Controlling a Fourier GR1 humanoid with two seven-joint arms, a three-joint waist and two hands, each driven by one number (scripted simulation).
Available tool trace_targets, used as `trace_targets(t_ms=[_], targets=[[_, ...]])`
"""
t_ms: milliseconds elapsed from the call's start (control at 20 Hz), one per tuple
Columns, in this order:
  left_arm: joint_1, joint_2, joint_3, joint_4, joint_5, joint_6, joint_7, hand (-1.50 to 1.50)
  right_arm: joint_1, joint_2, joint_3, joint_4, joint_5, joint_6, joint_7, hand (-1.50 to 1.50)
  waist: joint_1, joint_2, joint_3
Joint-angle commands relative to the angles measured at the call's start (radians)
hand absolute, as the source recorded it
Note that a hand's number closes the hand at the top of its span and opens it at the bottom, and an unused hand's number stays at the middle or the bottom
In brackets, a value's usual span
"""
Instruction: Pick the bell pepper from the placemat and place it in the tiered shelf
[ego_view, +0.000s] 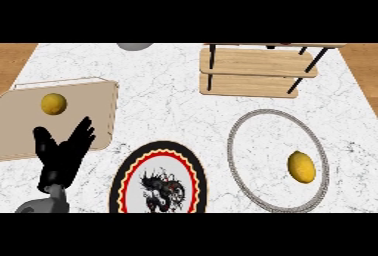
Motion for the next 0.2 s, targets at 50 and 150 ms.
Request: trace_targets(t_ms=[50,150], targets=[[-0.019,0.014,0.026,0.085,0.013,-0.029,-0.036,0.0,0.083,-0.101,-0.056,-0.009,-0.106,0.136,-0.022,-1.5,0.0,0.006,-0.004],[0.024,-0.022,-0.027,-0.009,-0.019,0.008,0.027,0.0,0.122,-0.15,-0.074,-0.021,-0.139,0.187,-0.041,-1.5,0.004,0.004,-0.003]])
